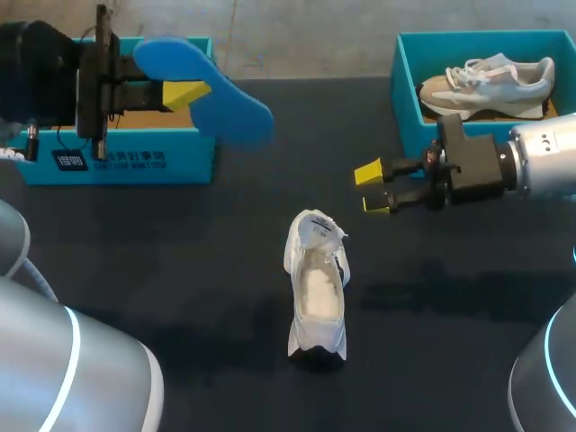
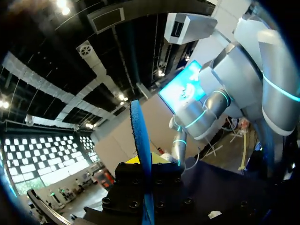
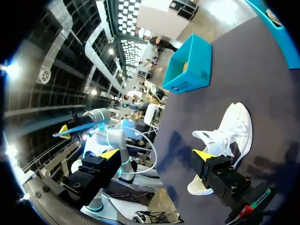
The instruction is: Take the shoe out of the shoebox, open the shoe tongue, remove and reinsert the insole, then place the shoe into the shoebox
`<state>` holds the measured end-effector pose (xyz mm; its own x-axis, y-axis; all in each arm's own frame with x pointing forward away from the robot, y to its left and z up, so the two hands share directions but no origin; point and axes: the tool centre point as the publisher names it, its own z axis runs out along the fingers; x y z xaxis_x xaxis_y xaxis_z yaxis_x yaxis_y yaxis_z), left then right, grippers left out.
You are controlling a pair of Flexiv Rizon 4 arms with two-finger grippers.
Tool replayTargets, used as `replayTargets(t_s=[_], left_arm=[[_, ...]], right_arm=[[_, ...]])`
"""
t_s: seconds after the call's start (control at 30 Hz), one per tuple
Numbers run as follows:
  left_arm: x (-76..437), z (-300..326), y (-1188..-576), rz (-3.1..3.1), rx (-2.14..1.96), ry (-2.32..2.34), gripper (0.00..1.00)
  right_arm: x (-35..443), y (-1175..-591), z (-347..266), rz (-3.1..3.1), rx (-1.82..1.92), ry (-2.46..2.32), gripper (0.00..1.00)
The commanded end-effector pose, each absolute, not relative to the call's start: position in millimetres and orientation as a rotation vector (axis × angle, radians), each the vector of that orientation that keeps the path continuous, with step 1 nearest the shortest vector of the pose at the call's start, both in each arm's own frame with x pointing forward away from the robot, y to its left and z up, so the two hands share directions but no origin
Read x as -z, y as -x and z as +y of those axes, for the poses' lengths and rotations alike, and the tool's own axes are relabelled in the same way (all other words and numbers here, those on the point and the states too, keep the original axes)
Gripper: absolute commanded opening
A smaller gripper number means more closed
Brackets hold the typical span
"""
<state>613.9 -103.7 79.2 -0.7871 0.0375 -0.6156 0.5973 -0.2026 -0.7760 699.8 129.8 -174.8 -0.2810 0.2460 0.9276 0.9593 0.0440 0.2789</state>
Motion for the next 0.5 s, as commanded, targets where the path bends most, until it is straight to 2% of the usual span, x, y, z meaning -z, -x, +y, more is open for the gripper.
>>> replayTargets(t_s=[0.03, 0.5], left_arm=[[-79.8, -104.4, -617.8, 1.277, 1.554, -1.16, 0.0], [-76.9, -104.8, -619.2, 1.241, 1.47, -1.188, 0.0]], right_arm=[[175.1, -699.1, 131.3, -1.618, 1.284, 1.243, 1.0], [175.1, -699.1, 131.3, -1.618, 1.284, 1.243, 1.0]])
